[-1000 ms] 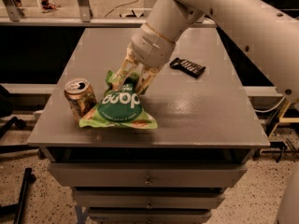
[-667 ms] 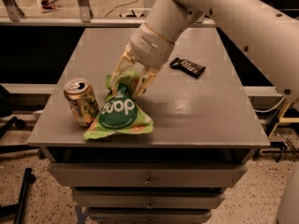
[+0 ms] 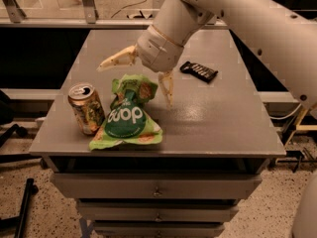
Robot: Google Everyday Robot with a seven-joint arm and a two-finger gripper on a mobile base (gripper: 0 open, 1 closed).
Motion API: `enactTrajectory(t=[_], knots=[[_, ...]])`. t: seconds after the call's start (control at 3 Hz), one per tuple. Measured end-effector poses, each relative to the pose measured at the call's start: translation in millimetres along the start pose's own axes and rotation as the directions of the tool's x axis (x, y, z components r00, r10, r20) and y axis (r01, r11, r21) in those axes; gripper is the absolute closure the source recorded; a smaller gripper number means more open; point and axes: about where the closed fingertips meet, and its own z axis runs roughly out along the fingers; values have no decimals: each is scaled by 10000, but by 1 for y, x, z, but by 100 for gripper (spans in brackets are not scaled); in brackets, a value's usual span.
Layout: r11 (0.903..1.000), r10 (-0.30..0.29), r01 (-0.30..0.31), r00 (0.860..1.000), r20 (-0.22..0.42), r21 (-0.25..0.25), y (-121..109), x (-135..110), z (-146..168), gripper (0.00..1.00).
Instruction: Move green rice chip bag near orange can
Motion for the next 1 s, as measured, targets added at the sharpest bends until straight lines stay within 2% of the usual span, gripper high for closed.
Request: enactTrajectory(t=[0.33, 0.67, 1.0], knots=[[9993, 362, -361, 9984, -436, 21, 9, 5, -20, 0], [9918, 1186, -1238, 9842, -1317, -319, 27, 10, -50, 0], [9409, 2860, -3249, 9136, -2891, -958, 67, 17, -86, 0]])
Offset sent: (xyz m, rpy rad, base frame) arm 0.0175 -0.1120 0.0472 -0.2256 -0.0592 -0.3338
